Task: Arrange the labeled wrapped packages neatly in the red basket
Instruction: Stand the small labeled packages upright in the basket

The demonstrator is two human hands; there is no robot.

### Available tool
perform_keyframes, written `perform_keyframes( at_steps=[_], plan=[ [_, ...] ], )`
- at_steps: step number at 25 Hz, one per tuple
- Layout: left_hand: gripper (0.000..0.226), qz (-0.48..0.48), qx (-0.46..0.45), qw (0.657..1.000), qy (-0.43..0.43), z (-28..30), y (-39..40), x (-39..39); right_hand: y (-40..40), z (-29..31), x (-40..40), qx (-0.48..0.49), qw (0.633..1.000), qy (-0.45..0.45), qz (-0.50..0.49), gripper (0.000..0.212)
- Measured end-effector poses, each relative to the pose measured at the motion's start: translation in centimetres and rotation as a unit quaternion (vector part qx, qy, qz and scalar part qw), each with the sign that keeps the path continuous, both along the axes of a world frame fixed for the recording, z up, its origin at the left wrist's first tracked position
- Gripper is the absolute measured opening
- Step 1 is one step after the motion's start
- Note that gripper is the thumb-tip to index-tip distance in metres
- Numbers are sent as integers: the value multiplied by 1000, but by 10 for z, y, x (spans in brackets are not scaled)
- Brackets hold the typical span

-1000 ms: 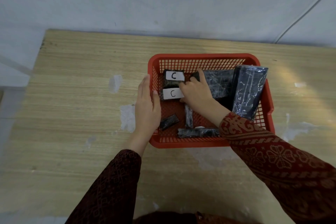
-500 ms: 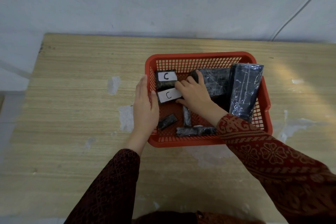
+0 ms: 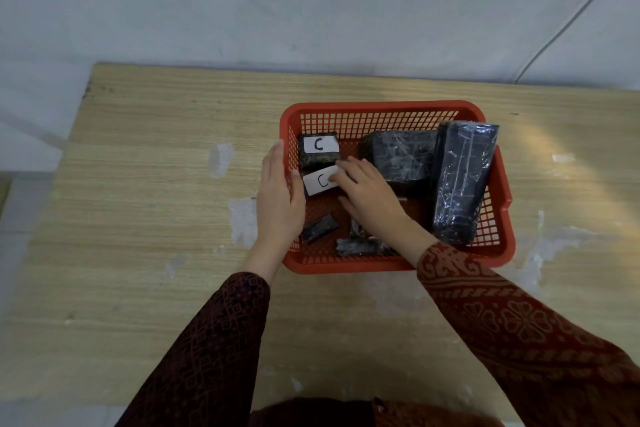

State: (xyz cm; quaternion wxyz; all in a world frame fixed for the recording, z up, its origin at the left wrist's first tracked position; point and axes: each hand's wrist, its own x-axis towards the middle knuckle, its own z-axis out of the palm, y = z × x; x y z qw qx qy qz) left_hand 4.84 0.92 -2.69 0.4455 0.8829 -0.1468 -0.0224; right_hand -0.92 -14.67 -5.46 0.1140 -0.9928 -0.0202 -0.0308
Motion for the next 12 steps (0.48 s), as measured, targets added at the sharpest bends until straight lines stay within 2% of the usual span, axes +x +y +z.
perform_keyframes(
  at_steps=[5,12],
  plan=[
    [49,0,-1,1000,-2,1,0,-1,1,-7,23,-68,998,2,-17,43],
    [49,0,-1,1000,-4,-2,0,1,1,-10,28,-134,990,-41,-32,27]
  ],
)
